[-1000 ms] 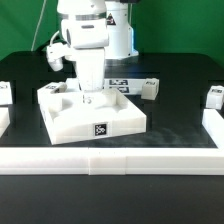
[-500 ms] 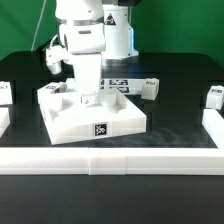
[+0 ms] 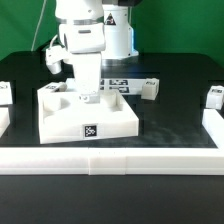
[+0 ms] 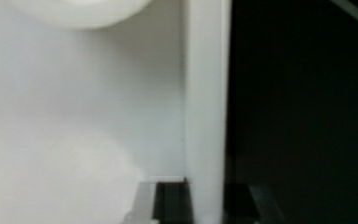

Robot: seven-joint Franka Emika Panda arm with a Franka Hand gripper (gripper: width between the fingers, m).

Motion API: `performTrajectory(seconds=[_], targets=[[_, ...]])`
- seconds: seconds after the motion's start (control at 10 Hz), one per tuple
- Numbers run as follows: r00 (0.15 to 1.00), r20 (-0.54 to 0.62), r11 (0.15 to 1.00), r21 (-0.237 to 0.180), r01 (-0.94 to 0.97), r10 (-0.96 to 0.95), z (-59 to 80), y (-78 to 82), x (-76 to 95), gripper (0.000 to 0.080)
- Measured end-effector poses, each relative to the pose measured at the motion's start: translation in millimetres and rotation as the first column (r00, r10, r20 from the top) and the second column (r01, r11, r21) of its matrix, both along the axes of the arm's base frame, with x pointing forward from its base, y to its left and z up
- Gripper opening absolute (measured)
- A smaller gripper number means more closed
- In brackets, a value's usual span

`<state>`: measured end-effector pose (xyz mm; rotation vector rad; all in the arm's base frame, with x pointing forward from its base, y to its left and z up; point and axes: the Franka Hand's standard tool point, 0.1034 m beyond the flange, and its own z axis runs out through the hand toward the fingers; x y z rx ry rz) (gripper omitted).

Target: Assemble one leg

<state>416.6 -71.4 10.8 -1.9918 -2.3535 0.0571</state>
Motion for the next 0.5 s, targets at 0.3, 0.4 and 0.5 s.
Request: performTrajectory(seconds=[0.3, 0.4, 0.5], targets=[[1.000, 0.000, 1.000, 0.000, 0.000, 0.000, 0.0, 0.0, 0.0, 0.0061], [1.000, 0.000, 1.000, 0.000, 0.000, 0.000, 0.0, 0.0, 0.0, 0.0061], [1.000, 0.001, 1.000, 0.000, 0.018, -0.018, 0.2, 3.2, 0.9, 0.0061]])
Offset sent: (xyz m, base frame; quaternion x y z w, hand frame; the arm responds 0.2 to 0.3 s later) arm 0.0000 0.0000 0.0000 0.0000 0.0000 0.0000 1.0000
